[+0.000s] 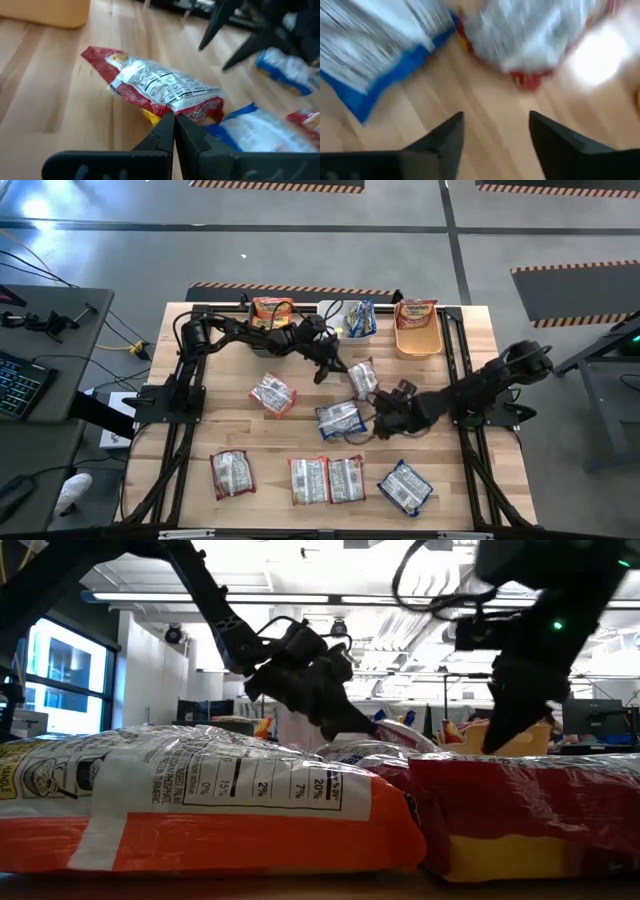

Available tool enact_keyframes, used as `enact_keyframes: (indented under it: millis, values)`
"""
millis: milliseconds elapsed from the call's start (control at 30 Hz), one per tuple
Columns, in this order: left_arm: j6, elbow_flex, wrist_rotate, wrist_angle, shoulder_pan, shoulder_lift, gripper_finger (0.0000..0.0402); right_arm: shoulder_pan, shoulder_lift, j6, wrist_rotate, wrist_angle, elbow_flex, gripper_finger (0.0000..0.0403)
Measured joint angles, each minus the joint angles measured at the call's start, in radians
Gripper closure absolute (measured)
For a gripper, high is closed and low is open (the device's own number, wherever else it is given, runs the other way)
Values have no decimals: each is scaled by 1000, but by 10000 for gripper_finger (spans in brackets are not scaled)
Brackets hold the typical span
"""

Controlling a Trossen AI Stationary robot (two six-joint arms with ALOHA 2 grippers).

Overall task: Sort Maruchan noodles
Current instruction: Put the right red noodle pack into the yellow bin

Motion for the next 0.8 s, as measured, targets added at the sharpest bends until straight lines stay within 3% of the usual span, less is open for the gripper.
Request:
enact_keyframes:
  millis: [133,267,567,800]
  values:
    - [-57,17,46,3,-1,0,401,44,1,-83,210,195,-77,151]
    - [-114,31,49,3,-8,0,401,41,1,-106,338,303,-113,132]
    - [-387,35,40,172,-17,0,401,-24,2,-15,339,295,-5,130]
    - [-484,35,-52,296,-44,0,401,-155,2,188,234,-51,194,130]
